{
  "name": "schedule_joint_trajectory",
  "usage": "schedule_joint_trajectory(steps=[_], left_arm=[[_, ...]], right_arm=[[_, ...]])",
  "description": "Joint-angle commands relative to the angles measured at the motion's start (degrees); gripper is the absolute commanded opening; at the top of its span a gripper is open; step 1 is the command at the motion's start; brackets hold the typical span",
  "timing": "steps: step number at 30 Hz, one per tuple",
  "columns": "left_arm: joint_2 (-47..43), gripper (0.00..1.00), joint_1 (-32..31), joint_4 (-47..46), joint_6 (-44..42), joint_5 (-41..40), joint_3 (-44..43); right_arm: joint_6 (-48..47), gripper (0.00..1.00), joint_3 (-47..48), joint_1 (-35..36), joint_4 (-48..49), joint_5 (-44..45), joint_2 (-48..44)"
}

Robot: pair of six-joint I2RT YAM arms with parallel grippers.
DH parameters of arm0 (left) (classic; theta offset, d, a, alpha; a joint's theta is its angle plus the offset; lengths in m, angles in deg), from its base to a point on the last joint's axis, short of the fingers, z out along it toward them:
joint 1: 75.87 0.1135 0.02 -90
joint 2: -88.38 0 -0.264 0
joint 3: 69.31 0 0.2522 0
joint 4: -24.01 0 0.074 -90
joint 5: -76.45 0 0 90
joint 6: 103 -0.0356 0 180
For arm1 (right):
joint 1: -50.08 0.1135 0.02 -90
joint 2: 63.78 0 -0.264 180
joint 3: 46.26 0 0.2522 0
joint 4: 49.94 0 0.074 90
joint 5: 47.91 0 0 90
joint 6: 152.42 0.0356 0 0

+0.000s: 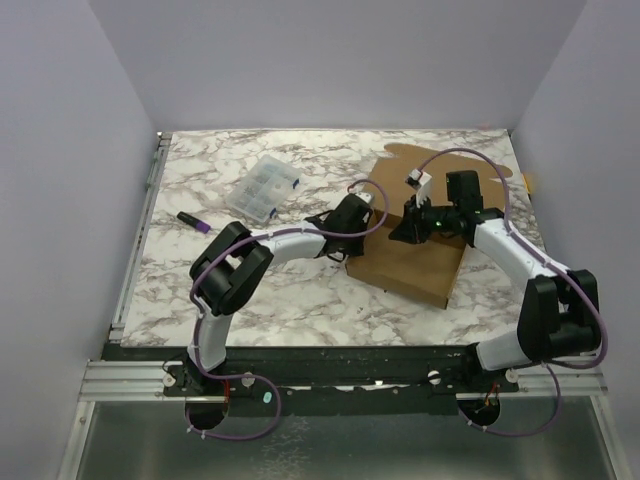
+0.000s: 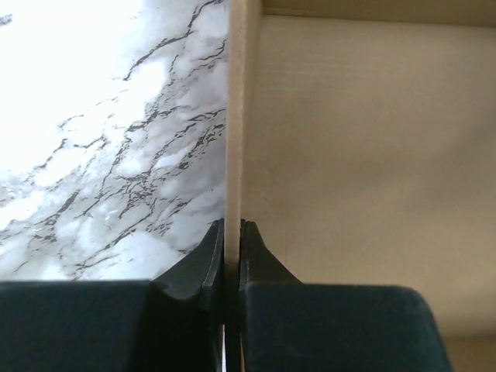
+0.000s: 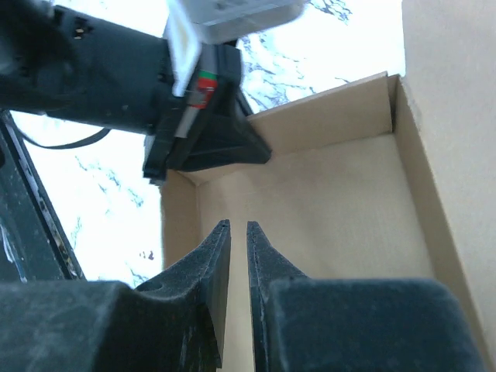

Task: Fold the paper box
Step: Fold the paper box at the center of the board.

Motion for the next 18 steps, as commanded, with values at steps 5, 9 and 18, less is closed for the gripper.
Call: schedule_joint_trajectory(steps=[5,9,18], left_arm=[[1.2,0.0,-4.7,14.5,-13.9,-20.3,-2.4],[0.2,0.19,-5.0,14.5,-13.6,-20.5,-2.0],[0.5,0.43,-4.5,14.4,-10.7,-17.9,-6.9]], right_arm=[[-2.5,0.19,-6.6,0.2,-1.5,2.0,-8.4],[-5.8,0.19,-6.3,0.2,-4.8,3.1,-6.0],[-5.8,0.19,-6.6,0.3,-4.2,3.3,-6.2]])
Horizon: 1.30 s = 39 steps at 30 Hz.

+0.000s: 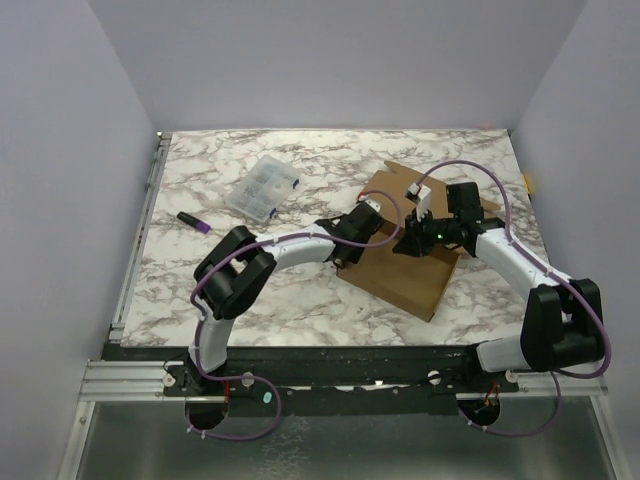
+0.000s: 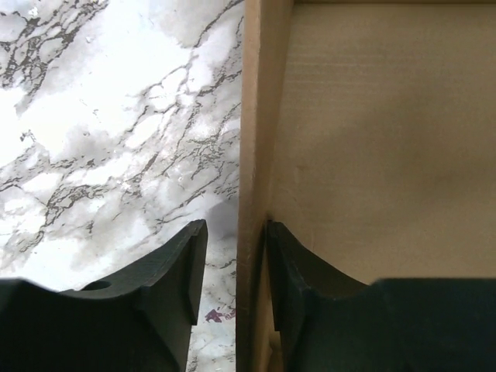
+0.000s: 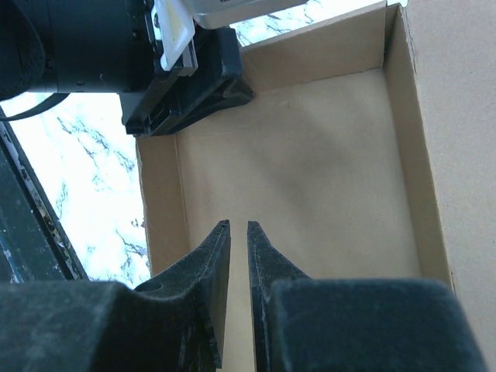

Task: Fold the paper box
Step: Fold the paper box at the center of the board.

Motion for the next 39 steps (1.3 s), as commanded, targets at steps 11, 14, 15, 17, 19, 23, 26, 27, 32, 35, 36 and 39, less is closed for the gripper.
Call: schedule_joint_trajectory(steps=[11,14,15,17,19,23,26,27,32,35,36,39], left_arm=[[3.7,0.48,2.3,2.1,3.0,4.6,-9.4],[5.4,0.46,2.3,2.2,2.9,5.2,-9.9],[5.7,0.44,2.3,2.2,2.8,5.1,-9.9],[6.2,0.37,2.2,2.1,2.6,4.6,-9.6],[6.4,0.18,2.3,2.2,2.4,4.6,-9.1],[3.7,0.0,2.1,1.9,1.8,-0.9,-6.4],[0.2,0.0,2.1,0.7,1.9,-6.0,-2.5],[-1.0,0.0,2.2,0.0,2.2,-7.0,-0.9],[-4.2,0.15,3.4,-3.5,4.7,-8.0,5.0],[-5.5,0.36,4.5,-4.6,6.1,-7.2,6.7],[-6.3,0.4,4.9,-5.2,6.5,-6.4,7.1],[-9.5,0.51,5.6,-6.9,6.7,-4.0,7.4]], right_arm=[[-0.3,0.19,-0.6,0.2,-0.8,1.8,-0.8],[-0.1,0.19,-0.5,0.2,-0.7,2.0,-0.9],[-0.1,0.19,-0.6,0.2,-0.7,2.0,-0.9],[0.0,0.19,-0.5,0.2,-0.6,2.0,-1.0],[0.0,0.19,-0.5,0.2,-0.6,2.0,-1.0],[0.1,0.19,-0.5,0.2,-0.3,2.3,-2.3],[0.1,0.19,-0.6,-0.7,0.9,2.4,-4.6],[0.1,0.19,-0.6,-1.6,1.2,2.1,-5.6],[2.1,0.48,0.4,-11.2,2.4,-3.3,-10.4],[6.4,0.8,-0.9,-17.4,5.0,-3.4,-11.8],[8.6,0.85,-1.8,-19.5,6.1,-3.7,-11.7],[16.7,0.87,-3.9,-25.0,10.0,-4.8,-9.7]])
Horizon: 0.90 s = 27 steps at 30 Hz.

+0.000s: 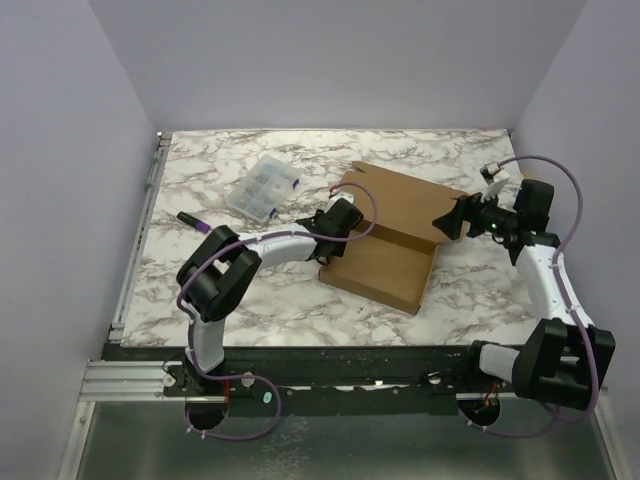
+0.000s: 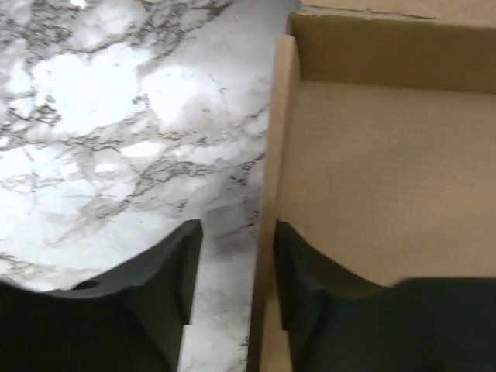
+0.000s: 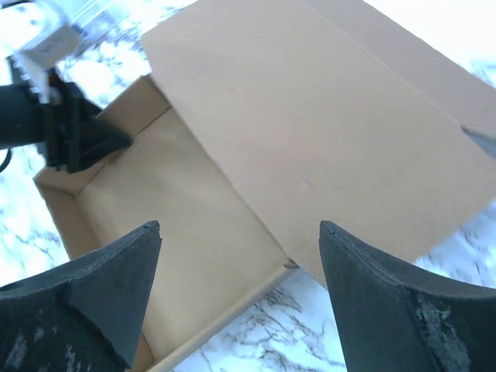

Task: Fold the paper box
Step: Fold the paper box at the center of the board, then adjust the paper box at the center of the board.

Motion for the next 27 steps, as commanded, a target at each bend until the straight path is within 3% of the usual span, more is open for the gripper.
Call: schedule_joint_trajectory(steps=[1,3,5,8,10,11,15,20,27], left_arm=[[-6.6,0.55,1.7,-4.4,1.5,1.8,1.1],[-8.8,0.57,3.0,-5.7,1.7,5.6,1.7],[-11.4,0.6,4.9,-7.9,2.2,9.6,3.6],[-16.2,0.71,9.3,-13.6,4.2,18.2,8.8],[-19.0,0.94,12.9,-19.3,6.0,22.9,13.0],[-20.0,0.98,14.6,-21.5,6.7,25.7,14.8],[-20.2,0.99,21.6,-25.1,10.1,35.7,18.0],[-19.1,0.99,24.9,-32.5,14.8,42.4,21.6],[-14.9,0.99,25.2,-36.5,15.8,45.3,20.5]], right_arm=[[14.5,0.87,-3.6,-6.8,6.6,-1.0,2.1],[21.8,0.88,-4.5,-8.6,10.0,5.7,2.6],[28.0,0.96,-5.4,-9.2,12.4,13.5,3.5],[31.8,0.98,-5.2,-9.4,13.9,15.5,7.5],[33.4,0.98,-4.6,-9.5,15.3,14.4,11.3],[34.5,0.98,-3.9,-9.6,15.3,14.6,13.2],[37.5,0.98,-0.8,-9.7,15.4,15.9,20.0],[39.0,0.95,-0.1,-9.7,19.1,13.9,24.8],[41.8,0.77,0.3,-9.7,28.1,4.8,31.8]])
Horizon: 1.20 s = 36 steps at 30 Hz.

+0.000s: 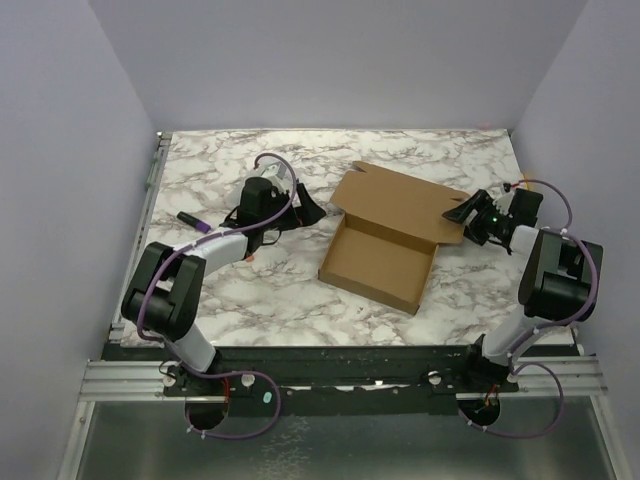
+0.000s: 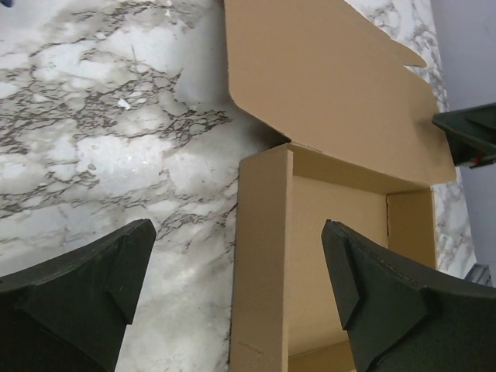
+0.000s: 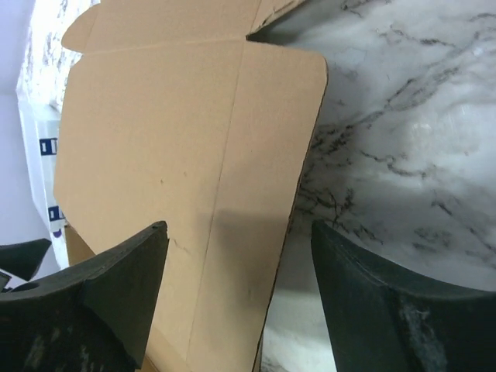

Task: Fold the paper box
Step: Adjust the paper box at the center of the board.

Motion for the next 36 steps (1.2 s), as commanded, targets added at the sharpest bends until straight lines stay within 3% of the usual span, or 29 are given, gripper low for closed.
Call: schedule_joint_trajectory(steps=[1,8,14,20,26,30,33,36], left_arm=[[3.6,0.99,0.3,-6.0,1.8,5.8,-1.2],[9.7,0.95,0.8,-6.8,2.6,7.0,-6.6],[10.3,0.93,0.8,-5.6,0.9,3.0,-9.0],[16.3,0.91,-0.1,-2.8,0.0,1.8,-16.6],[18.3,0.9,0.3,-1.2,-3.3,-3.5,-20.1],[18.8,0.78,0.7,-1.8,-2.7,-4.4,-20.8],[16.5,0.68,2.6,-4.6,0.1,-7.4,-17.2],[13.3,0.67,4.8,-9.8,2.9,-9.3,-11.4]], right_arm=[[3.0,0.75,2.3,-0.2,6.9,-5.4,4.6],[3.8,0.49,0.5,-0.2,16.4,-9.6,5.4],[-6.0,0.39,2.8,0.2,9.3,-1.3,1.2],[-11.3,0.09,2.9,2.7,7.9,1.9,-1.4],[-17.7,0.06,0.4,5.8,12.4,5.8,-8.0],[-22.0,0.05,-2.3,8.0,15.3,8.8,-12.4],[-22.7,0.05,-3.9,8.2,16.1,10.4,-14.9],[-23.5,0.04,-5.9,8.2,17.0,10.3,-16.9]])
